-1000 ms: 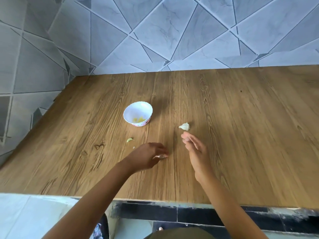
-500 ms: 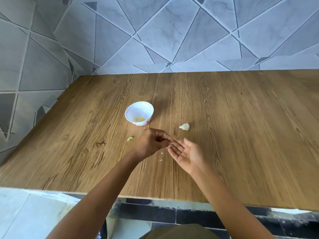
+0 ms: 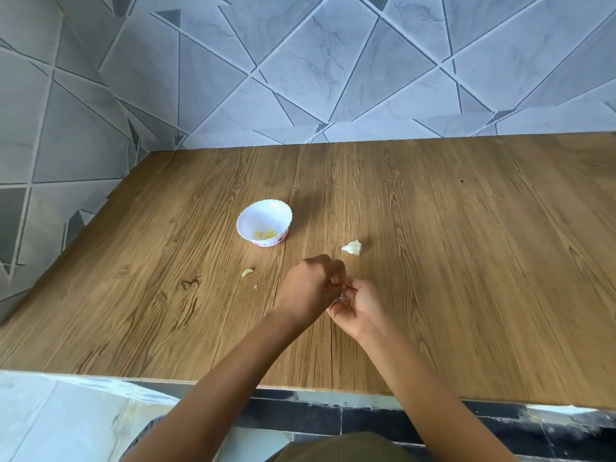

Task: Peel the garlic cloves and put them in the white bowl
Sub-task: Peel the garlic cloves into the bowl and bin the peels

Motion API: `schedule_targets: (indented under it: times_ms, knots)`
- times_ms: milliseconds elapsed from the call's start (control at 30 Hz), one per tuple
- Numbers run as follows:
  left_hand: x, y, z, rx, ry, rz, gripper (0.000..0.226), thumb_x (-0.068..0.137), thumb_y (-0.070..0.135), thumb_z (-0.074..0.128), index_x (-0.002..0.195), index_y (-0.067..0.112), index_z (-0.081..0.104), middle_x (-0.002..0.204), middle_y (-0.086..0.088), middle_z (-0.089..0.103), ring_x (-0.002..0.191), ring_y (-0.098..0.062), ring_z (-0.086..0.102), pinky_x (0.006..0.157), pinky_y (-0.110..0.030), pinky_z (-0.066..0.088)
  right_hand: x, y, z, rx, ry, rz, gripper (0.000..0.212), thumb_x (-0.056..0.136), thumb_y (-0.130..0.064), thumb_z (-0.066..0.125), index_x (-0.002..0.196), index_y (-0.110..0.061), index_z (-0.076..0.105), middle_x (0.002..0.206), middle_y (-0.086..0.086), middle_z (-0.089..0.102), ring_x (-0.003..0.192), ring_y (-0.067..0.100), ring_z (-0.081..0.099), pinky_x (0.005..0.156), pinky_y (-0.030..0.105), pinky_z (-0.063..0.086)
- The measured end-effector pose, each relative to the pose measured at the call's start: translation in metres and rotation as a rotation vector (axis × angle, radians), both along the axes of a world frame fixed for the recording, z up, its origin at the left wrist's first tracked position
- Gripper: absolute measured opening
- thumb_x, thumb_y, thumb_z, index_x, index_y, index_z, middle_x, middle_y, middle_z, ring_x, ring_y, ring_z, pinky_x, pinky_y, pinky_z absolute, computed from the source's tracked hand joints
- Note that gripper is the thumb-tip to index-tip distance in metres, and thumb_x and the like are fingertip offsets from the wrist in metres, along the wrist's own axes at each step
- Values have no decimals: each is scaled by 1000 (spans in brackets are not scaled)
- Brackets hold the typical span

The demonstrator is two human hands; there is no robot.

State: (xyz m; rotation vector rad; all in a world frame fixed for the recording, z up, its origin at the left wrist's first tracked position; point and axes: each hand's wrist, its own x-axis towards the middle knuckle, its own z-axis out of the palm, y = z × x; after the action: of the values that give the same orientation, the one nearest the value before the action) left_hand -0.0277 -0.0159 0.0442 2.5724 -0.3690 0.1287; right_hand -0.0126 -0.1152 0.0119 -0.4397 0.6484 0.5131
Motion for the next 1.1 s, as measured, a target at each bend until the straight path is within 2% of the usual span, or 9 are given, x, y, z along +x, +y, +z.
schedule_targets:
  times_ms: [100, 200, 267, 333, 400, 567, 733, 933, 1100]
  knots:
    - [1, 2, -2, -75, 24, 24, 17, 77, -3, 58, 84, 7, 71, 79, -5, 69, 73, -19, 64, 68, -34, 52, 1, 0, -2, 29, 2, -14, 21, 95, -7, 42, 81, 0, 57, 65, 11, 61, 53, 16, 62, 46, 22, 53]
    - [-1, 13, -4, -147, 6, 87, 27, 75, -9, 54, 82, 8, 73, 74, 1, 72, 65, 4, 62, 61, -8, 45, 0, -1, -4, 68, -20, 6, 30, 99, -13, 38, 87, 5, 58, 80, 16, 60, 74, 23, 61, 63, 31, 57]
    - [-3, 31, -10, -87, -47, 196, 29, 74, -10, 53, 84, 8, 74, 78, -2, 73, 67, -2, 64, 61, -12, 45, -3, 3, -5, 85, -39, 43, 36, 101, -16, 35, 89, 9, 59, 84, 21, 61, 80, 28, 61, 66, 34, 57]
    - [-4, 54, -19, -27, -47, 326, 33, 77, -10, 50, 94, 7, 73, 91, -5, 74, 82, -17, 68, 72, -22, 51, -5, 7, -4, 94, -57, 58, 37, 101, -15, 33, 91, 10, 58, 87, 22, 61, 83, 29, 60, 69, 35, 55]
    - [-5, 77, -27, 43, 21, 430, 40, 80, -11, 46, 105, 8, 71, 104, -6, 72, 95, -21, 67, 81, -29, 53, -5, 9, -3, 85, -73, 66, 37, 102, -15, 32, 92, 9, 59, 91, 22, 61, 87, 28, 60, 70, 35, 55]
    - [-7, 98, -37, 159, 172, 457, 48, 77, -16, 39, 109, 5, 67, 115, -8, 65, 104, -25, 61, 84, -28, 48, -2, 10, 1, 99, -87, 78, 38, 102, -16, 32, 92, 9, 59, 92, 20, 62, 91, 28, 59, 71, 34, 55]
    - [-9, 72, -43, 221, 168, 323, 52, 77, -18, 40, 118, 5, 63, 118, -10, 59, 102, -27, 62, 84, -36, 51, 1, 4, 2, 96, -92, 40, 38, 102, -17, 32, 94, 9, 59, 94, 21, 63, 91, 28, 61, 72, 35, 55]
    - [-17, 36, -48, 283, 122, 39, 58, 80, -17, 40, 127, 12, 57, 124, -5, 56, 102, -21, 60, 81, -32, 53, -3, -4, 0, 61, -105, -10, 38, 102, -16, 32, 94, 9, 60, 93, 20, 64, 91, 27, 62, 71, 34, 56]
    - [-19, 42, -45, 277, 90, -129, 35, 91, 0, 48, 120, 13, 65, 114, -3, 63, 96, -16, 63, 83, -29, 52, -6, -16, -2, 60, -97, -51, 39, 102, -17, 32, 93, 9, 61, 93, 20, 64, 93, 27, 62, 74, 34, 56]
